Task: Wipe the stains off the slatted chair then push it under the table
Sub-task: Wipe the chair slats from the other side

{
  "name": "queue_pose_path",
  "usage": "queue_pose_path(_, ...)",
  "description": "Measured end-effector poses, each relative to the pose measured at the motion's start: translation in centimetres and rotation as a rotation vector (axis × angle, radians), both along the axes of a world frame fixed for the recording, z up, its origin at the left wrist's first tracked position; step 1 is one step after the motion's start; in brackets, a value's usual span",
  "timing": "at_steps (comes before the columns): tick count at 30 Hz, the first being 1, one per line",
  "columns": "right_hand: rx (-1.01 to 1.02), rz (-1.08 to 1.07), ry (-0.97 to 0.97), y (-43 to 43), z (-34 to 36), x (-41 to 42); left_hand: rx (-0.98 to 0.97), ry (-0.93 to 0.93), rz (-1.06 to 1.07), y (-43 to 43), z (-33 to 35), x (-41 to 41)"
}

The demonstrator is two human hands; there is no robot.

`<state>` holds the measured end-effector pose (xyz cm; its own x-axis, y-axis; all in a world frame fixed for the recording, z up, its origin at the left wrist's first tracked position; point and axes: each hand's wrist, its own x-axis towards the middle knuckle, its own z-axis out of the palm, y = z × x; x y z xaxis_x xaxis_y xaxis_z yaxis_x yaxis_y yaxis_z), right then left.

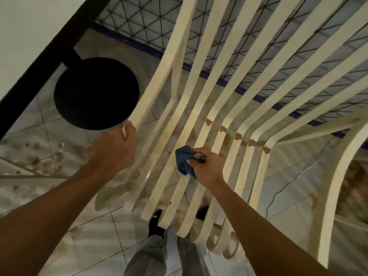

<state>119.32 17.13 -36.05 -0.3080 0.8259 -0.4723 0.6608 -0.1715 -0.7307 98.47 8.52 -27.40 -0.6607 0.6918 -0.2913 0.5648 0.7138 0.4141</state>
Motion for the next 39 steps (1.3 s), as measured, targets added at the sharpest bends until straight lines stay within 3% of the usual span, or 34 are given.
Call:
queue_pose_path(4, 0.063, -0.074, 0.021, 4.3, 0.7, 1.3, -0.147, 0.046, 0.005, 3.9, 0.1, -0.8)
queue_pose_path(11, 0.133, -0.073, -0.062, 9.8, -1.1, 1.6, 0.005, 0.004, -0.044, 10.4, -1.6, -1.9)
queue_pose_path(19, 0.241, -0.019, -0.278, 14.7, -1.6, 0.0, 0.026, 0.125, -0.095, 10.5, -1.3, -1.4)
queue_pose_path(29, 0.510, 0.461, -0.640, 16.7, -3.2, -3.3, 0.010, 0.147, -0.089, 10.6, -2.2, -1.6)
queue_pose_path(39, 0.304, 0.458, -0.579, 16.3, -3.8, -4.3, 0.011, 0.109, -0.108, 10.9, -1.7, -1.6)
